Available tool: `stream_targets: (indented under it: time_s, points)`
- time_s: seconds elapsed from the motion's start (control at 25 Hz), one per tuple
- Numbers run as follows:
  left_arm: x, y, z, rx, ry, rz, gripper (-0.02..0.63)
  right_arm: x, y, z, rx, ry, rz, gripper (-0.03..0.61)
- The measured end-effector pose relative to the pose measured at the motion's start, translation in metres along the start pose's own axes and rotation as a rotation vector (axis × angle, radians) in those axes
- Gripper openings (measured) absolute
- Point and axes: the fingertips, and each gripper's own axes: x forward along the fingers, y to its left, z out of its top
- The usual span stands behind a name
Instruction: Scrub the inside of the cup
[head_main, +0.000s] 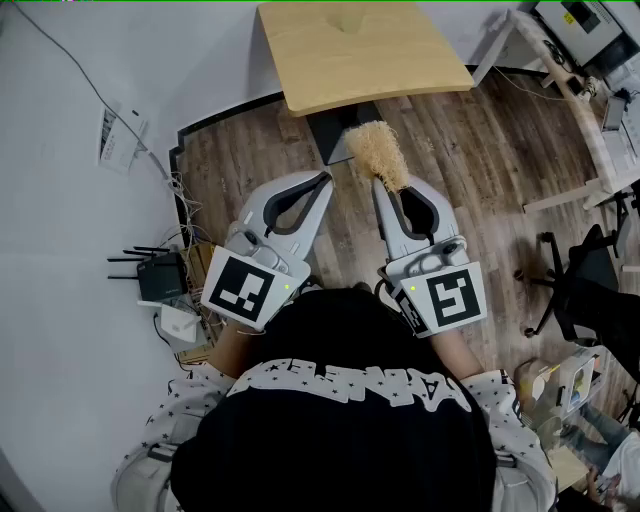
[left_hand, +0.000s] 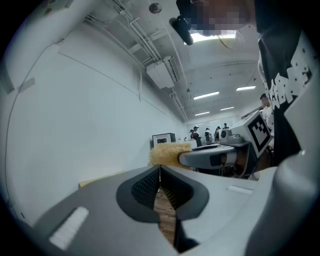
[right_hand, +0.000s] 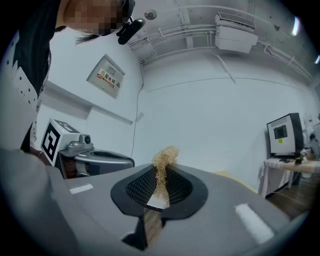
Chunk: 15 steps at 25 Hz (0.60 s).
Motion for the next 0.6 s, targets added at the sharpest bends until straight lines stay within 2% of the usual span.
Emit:
stream_targets:
  time_s: [0.6]
  points:
    - [0.011,-0.009,0.001,0.001,-0.008,-0.008,-0.008,-0.019,-0.022,-0.009,0.082,-0.008,-0.026,0.058]
